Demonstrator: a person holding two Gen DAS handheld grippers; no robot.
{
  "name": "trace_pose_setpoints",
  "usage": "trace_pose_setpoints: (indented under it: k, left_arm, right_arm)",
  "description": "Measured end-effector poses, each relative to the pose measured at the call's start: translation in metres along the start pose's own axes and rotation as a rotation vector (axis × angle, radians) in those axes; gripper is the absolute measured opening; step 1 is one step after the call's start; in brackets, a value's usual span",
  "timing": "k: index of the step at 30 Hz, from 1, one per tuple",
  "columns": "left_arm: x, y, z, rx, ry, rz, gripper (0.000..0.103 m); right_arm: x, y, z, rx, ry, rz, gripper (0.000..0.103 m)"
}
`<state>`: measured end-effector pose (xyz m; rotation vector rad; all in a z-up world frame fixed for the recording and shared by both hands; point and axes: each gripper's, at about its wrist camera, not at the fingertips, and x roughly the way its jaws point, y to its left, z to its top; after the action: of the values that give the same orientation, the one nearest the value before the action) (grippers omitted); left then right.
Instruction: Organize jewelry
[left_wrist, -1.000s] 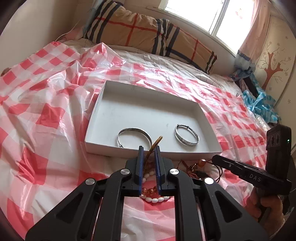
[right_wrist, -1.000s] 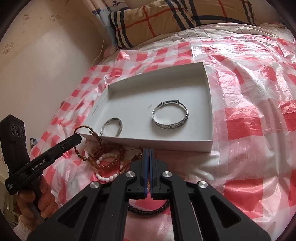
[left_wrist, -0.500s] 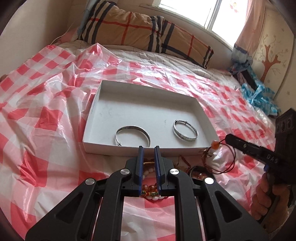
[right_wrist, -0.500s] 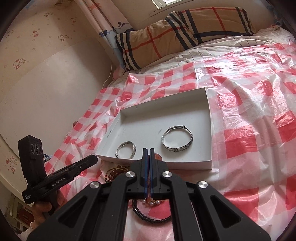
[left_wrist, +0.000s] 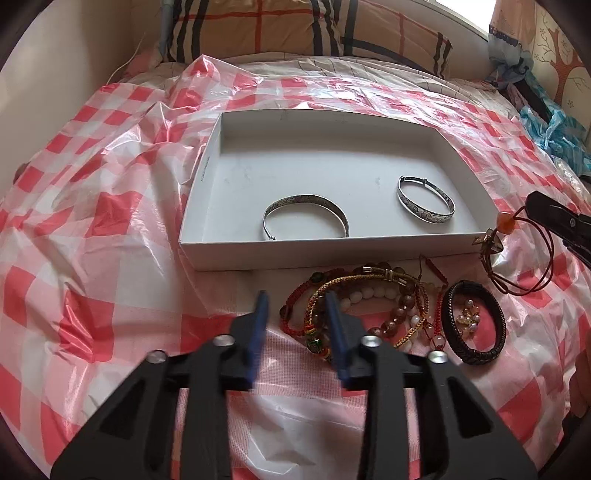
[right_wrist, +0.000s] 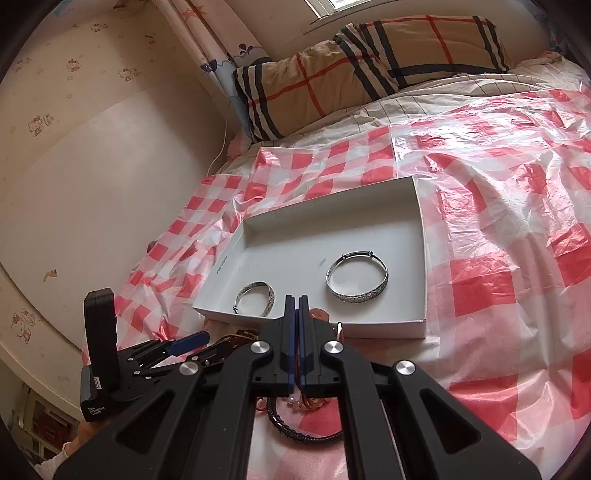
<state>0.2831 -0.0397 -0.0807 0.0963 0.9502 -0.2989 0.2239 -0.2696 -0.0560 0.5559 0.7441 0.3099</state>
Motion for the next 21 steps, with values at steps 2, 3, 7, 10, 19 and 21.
trace_pose_setpoints:
  k: [2,3,7,10,19,21]
  left_arm:
    - [-0.003,0.002,0.0,-0.007,-0.013,0.0,0.006]
    - [-0.006,0.002,0.001,-0.005,-0.024,0.002,0.004]
    - [-0.017,0.001,0.004,-0.009,-0.068,-0.025,0.003]
    - [-0.031,-0.001,0.006,-0.015,-0.132,-0.075,0.003]
    - [-0.059,-0.003,0.011,-0.029,-0.272,-0.133,0.003]
    - [-0.062,-0.002,0.011,-0.038,-0.283,-0.142,0.003]
  right_arm:
    - [-0.001,0.0,0.0,0.001,-0.004,0.001,0.002]
    - [-0.001,0.0,0.0,0.001,-0.006,0.001,0.002]
    - [-0.002,0.0,0.001,0.0,-0.013,0.003,0.002]
    - [-0.004,0.0,0.002,-0.001,-0.024,0.004,0.002]
    - [-0.013,0.001,0.004,0.002,-0.075,0.014,0.002]
    - [-0.015,0.002,0.005,0.001,-0.083,0.017,0.002]
